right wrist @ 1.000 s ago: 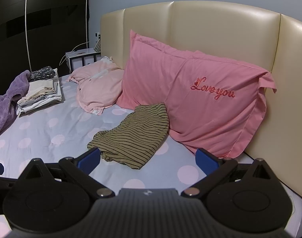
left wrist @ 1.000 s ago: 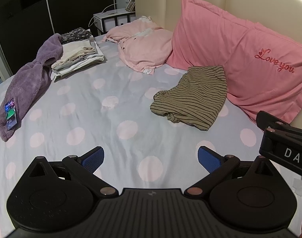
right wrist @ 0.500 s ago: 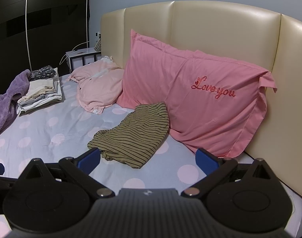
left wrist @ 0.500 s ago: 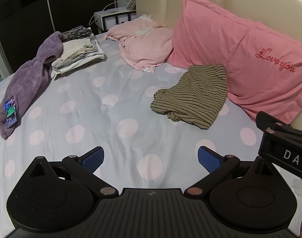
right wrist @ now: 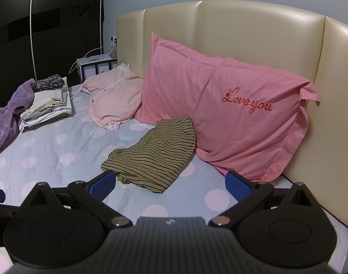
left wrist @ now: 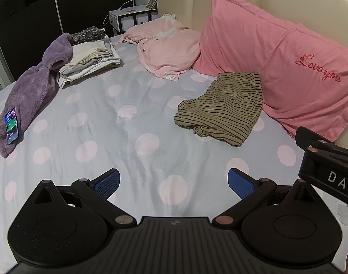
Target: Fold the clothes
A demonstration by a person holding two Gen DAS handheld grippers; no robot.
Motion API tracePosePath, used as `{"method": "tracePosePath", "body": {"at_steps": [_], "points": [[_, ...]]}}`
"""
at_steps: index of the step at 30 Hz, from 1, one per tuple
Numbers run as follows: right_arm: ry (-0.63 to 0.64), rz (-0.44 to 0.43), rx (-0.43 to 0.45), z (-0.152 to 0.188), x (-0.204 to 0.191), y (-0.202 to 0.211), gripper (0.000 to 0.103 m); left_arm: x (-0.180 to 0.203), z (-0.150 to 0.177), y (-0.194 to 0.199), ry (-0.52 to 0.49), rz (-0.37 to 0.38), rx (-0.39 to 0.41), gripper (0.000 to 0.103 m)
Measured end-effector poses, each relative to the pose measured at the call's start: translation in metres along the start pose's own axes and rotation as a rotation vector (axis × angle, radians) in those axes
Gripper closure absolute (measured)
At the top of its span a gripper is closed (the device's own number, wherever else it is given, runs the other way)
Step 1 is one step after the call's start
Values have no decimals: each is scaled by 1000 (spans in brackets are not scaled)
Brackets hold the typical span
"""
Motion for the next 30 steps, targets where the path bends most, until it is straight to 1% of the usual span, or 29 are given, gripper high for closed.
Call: {"method": "tracePosePath", "body": {"at_steps": [20,30], "points": [[19,0,-8,3,-7,-6,0,-3,4,-8,12,9,-15,0],[39,6,-21,6,-13,-18,0,-10,12,-23,24,12,-42,0]]}}
Point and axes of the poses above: each gripper's, at about its wrist camera, not at the fingertips, and y roughly against the way its jaws point, x to its right, z to its underside, the point moved 10 cm from there along -y, roughly the way its jaws point, and after that the axes turned 9 degrees about -y, right-handed, at the moved point
